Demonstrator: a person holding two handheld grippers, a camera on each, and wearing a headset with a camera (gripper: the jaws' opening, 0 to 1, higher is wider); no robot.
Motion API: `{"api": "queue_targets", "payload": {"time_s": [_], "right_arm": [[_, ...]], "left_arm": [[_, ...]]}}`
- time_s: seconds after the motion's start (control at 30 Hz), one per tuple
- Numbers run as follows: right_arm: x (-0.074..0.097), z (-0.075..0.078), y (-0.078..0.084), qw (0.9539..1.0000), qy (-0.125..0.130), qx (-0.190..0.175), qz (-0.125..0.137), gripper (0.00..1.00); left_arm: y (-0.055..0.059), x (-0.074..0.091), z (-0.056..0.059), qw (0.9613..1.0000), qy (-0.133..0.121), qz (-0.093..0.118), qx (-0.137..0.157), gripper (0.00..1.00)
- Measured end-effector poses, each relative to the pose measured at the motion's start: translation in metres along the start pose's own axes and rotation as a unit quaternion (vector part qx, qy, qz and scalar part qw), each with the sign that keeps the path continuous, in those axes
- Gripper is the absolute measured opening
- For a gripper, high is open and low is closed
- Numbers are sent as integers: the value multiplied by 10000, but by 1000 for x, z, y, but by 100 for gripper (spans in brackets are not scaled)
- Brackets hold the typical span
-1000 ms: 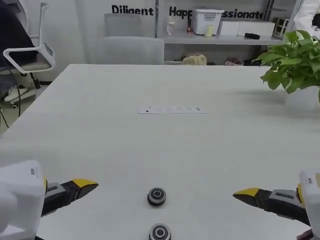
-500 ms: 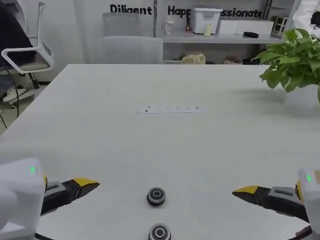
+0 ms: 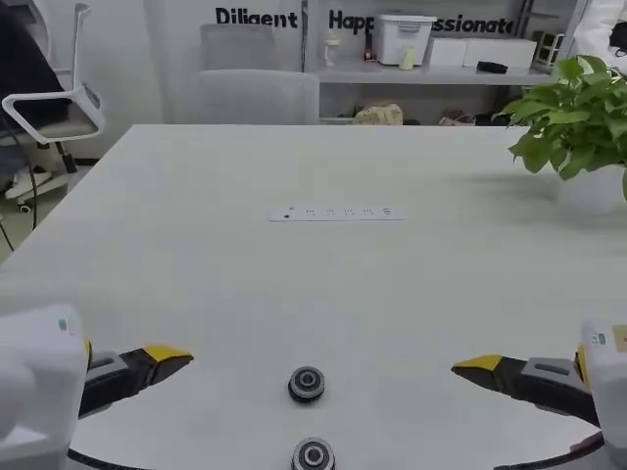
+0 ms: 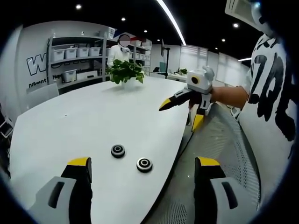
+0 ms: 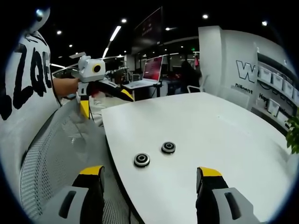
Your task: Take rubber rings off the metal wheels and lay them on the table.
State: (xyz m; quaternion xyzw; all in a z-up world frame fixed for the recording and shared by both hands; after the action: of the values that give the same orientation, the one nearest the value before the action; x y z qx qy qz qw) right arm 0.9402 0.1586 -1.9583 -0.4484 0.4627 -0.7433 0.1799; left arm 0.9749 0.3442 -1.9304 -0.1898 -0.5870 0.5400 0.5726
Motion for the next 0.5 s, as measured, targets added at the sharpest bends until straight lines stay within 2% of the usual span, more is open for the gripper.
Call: {"api": "queue_targets", "payload": {"time_s": [0.5], "right_arm": [[-7,3,-4,10000,-56,25,69,78]], "left_arm": [[-6,-5,-6,10000,7,55,-55,88]]}}
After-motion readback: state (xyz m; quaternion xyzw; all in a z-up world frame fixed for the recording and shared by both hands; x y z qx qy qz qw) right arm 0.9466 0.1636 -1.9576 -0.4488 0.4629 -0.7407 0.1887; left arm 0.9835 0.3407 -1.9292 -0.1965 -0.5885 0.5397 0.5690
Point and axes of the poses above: the centre of the closed fingertips' face, and the gripper's own axes: x roughly backward along the fingers, z roughly to its right, y roughly out of its underside, the point moved 2 cm from there along x, roughly backward along the fingers, and after that the axes turned 12 degrees about x, right-handed, at the moved point
